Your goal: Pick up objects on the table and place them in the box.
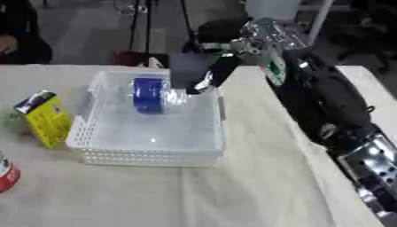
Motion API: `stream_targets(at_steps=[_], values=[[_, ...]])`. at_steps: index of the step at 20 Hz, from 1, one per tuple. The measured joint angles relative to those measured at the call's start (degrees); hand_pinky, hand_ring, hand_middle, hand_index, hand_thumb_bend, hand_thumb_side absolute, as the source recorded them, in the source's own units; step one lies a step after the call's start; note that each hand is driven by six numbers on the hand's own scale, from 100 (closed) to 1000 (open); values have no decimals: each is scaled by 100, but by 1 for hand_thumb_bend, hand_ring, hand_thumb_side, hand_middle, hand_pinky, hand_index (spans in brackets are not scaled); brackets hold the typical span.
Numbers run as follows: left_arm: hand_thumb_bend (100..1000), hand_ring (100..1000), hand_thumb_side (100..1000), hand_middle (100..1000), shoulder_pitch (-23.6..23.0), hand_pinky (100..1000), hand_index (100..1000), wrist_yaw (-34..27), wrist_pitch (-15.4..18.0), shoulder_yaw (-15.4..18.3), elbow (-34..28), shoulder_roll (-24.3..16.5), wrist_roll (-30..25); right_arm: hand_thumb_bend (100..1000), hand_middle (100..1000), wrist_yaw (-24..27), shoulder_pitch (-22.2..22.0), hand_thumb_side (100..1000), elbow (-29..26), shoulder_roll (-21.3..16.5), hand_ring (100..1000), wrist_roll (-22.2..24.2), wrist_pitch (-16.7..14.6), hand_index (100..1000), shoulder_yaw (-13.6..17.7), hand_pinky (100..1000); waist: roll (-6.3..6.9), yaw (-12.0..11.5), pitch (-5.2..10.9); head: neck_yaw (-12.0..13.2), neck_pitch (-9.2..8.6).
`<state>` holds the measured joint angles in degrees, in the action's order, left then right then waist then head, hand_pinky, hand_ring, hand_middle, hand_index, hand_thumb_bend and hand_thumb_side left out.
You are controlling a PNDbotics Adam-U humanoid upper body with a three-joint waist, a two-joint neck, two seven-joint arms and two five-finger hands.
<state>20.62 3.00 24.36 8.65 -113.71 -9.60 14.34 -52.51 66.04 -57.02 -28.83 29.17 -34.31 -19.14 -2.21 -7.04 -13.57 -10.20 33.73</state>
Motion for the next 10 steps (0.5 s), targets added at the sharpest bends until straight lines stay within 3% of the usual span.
stream_targets(at_steps=[2, 5, 6, 9, 10], values=[[100, 712, 548, 745, 1, 766, 738, 0, 0, 0, 0, 0, 0, 100, 472, -13, 0, 750, 52, 41, 788, -4, -22, 620, -4, 953, 0, -3, -11, -1, -3], [100, 713, 548, 745, 1, 766, 738, 0, 0, 0, 0, 0, 0, 100, 482, -32, 0, 759, 106, 75, 795, 12, -44, 642, -31, 955, -4, -6, -22, -1, -6], [100, 713, 549, 746, 1, 767, 738, 0, 0, 0, 0, 0, 0, 100, 540, -35, 0, 830, 123, 91, 835, 30, -48, 712, -33, 970, -5, -6, -23, -1, -6], [100, 714, 549, 746, 1, 767, 738, 0, -2, -1, 0, 1, -2, 100, 579, -39, 1, 900, 197, 117, 863, 134, 19, 738, -53, 980, -19, -7, -23, -3, -6], [100, 715, 549, 747, 1, 767, 740, 0, -2, -1, 0, 1, -2, 100, 591, -38, 1, 999, 220, 141, 881, 170, 56, 753, -62, 986, -22, -8, -23, -4, -6]])
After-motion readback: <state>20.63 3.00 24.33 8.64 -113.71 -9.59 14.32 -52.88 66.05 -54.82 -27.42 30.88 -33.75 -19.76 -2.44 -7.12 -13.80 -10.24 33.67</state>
